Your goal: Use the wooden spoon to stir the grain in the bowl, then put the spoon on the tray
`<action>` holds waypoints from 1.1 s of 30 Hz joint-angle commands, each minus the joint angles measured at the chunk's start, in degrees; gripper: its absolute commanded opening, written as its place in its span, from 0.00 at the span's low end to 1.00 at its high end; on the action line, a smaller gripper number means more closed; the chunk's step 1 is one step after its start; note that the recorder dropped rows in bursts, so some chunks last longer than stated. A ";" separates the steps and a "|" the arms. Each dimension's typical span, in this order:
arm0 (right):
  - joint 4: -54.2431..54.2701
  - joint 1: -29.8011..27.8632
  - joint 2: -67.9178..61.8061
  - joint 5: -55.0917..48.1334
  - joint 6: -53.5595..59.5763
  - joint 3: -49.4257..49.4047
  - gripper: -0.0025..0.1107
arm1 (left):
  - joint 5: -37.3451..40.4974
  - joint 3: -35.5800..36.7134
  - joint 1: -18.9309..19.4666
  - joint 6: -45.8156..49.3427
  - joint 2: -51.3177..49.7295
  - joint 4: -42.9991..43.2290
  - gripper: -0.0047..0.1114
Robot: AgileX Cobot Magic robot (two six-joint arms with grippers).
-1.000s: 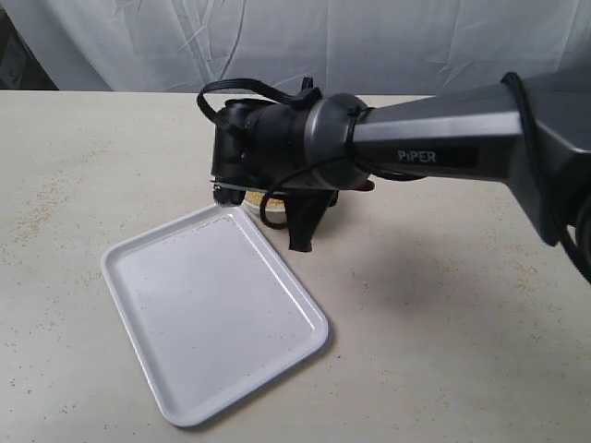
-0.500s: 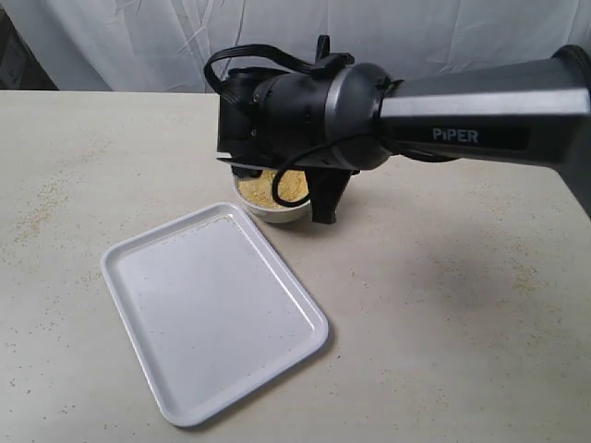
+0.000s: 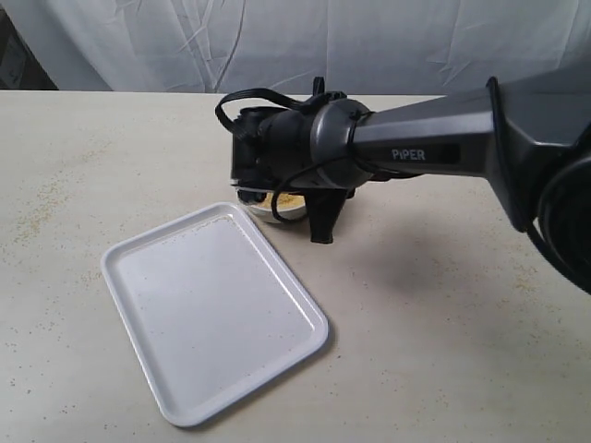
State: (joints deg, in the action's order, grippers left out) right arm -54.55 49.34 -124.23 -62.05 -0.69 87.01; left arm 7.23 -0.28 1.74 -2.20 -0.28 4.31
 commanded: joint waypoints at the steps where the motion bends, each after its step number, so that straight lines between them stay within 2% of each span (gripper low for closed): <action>1: 2.59 0.12 -0.28 1.89 -0.34 0.24 0.02 | 0.00 0.28 -0.26 -0.25 0.28 -0.18 0.04; 10: 3.23 3.45 0.11 0.95 0.00 0.24 0.02 | 0.00 0.28 -0.26 -0.25 0.28 -0.18 0.04; 22: 0.86 3.46 6.66 -3.55 1.13 0.24 0.02 | 0.00 0.28 -0.26 -0.25 0.28 -0.18 0.04; 33: 1.52 -0.55 4.45 0.29 0.69 0.24 0.02 | 0.00 0.28 -0.26 -0.25 0.28 -0.18 0.04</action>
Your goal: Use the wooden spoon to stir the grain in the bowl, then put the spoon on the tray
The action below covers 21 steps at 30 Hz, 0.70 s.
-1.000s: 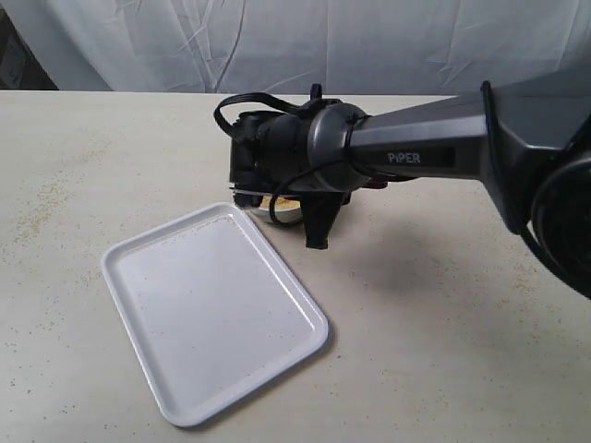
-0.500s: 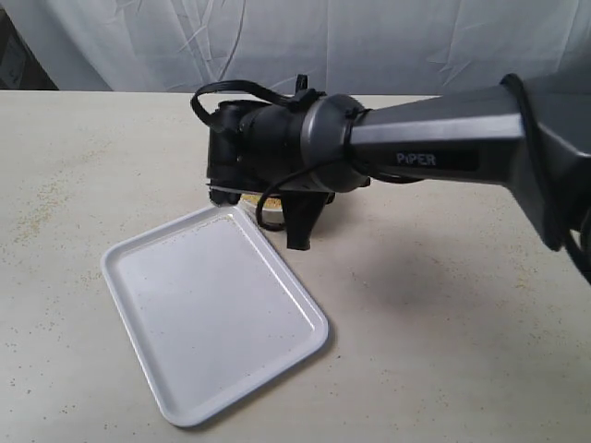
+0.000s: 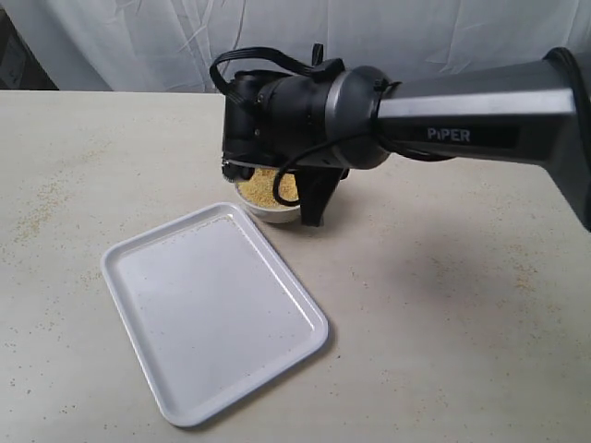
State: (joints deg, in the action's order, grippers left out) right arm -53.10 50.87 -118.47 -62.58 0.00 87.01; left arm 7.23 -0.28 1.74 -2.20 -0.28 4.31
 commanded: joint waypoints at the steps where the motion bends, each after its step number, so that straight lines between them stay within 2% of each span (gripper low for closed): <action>1: 0.36 -2.48 -1.97 0.82 0.00 0.24 0.02 | 0.00 0.28 -0.26 -0.25 0.28 -0.18 0.04; 14: 3.85 -2.62 -6.27 3.03 0.00 0.24 0.02 | 0.00 0.28 -0.26 -0.25 0.28 -0.18 0.04; 21: 2.67 0.78 -6.27 2.39 0.74 0.24 0.02 | 0.00 0.28 -0.26 -0.25 0.28 -0.18 0.04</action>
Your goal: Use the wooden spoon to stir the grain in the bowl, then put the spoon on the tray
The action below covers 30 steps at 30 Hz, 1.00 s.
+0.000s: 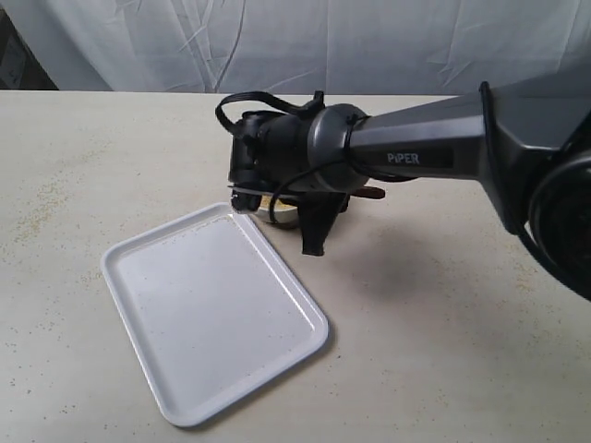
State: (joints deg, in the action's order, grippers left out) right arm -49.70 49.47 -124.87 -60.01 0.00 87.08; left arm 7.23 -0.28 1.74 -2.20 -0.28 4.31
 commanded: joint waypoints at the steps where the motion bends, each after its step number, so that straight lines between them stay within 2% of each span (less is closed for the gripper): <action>1: -1.20 2.63 0.13 -0.61 0.74 0.17 0.02 | 0.00 0.28 -0.26 -0.25 0.28 -0.18 0.04; 7: -7.25 5.35 0.38 -7.76 0.74 0.17 0.02 | 0.00 0.28 -0.26 -0.25 0.28 -0.18 0.04; 21: -8.55 5.24 7.28 -9.95 1.91 0.06 0.02 | 0.00 0.28 -0.26 -0.25 0.28 -0.18 0.04; 30: 1.01 5.95 9.48 -5.30 -3.36 0.06 0.02 | 0.00 0.28 -0.26 -0.25 0.28 -0.18 0.04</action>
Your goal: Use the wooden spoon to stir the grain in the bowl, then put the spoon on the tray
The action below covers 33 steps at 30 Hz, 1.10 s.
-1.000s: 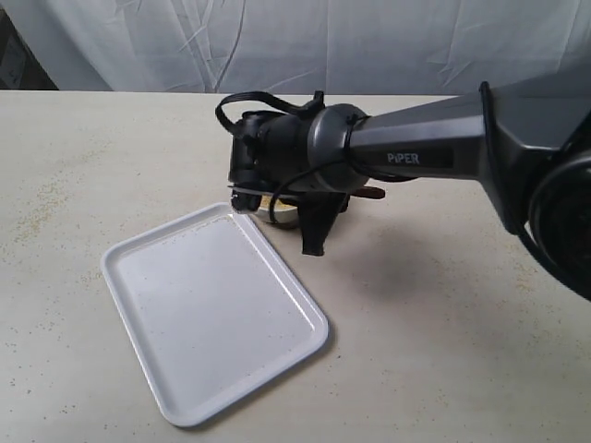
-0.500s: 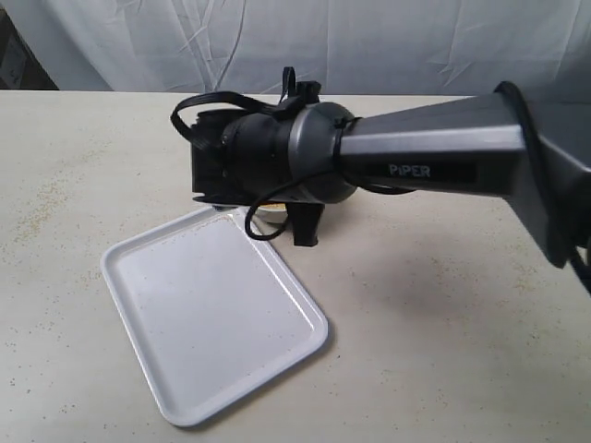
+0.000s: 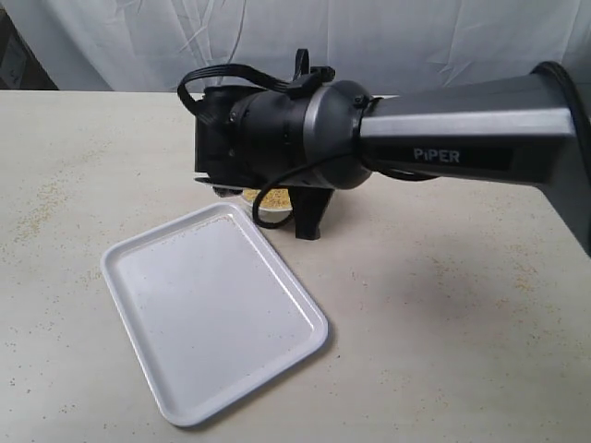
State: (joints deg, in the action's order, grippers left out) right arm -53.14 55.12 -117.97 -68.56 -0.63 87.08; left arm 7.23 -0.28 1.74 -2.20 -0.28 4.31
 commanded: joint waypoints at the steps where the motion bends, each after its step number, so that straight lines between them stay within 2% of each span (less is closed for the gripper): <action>1: 5.63 0.31 3.24 4.37 -3.33 0.06 0.02 | 0.00 0.28 -0.26 -0.25 0.28 -0.18 0.04; 8: 29.98 0.19 8.39 22.17 -4.80 0.06 0.02 | 0.00 0.28 -0.26 -0.25 0.28 -0.18 0.04; 13: 42.46 0.29 5.85 26.95 2.19 0.06 0.02 | 0.00 0.28 -0.26 -0.25 0.28 -0.18 0.04; 22: 47.67 0.29 -3.61 25.67 2.79 0.06 0.02 | 0.00 0.28 -1.32 -0.23 0.28 -0.18 0.04; 29: 49.45 0.29 -5.85 23.60 2.79 0.06 0.02 | 0.00 0.28 -1.32 -0.23 0.28 -0.18 0.04; 33: 48.98 0.48 -6.52 21.40 -1.36 0.06 0.02 | 0.00 0.28 -1.32 -0.23 0.28 -0.18 0.04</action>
State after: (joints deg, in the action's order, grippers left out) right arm -3.92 55.51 -123.93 -45.37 0.00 87.08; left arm 7.23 -0.28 0.65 -2.20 -0.28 4.31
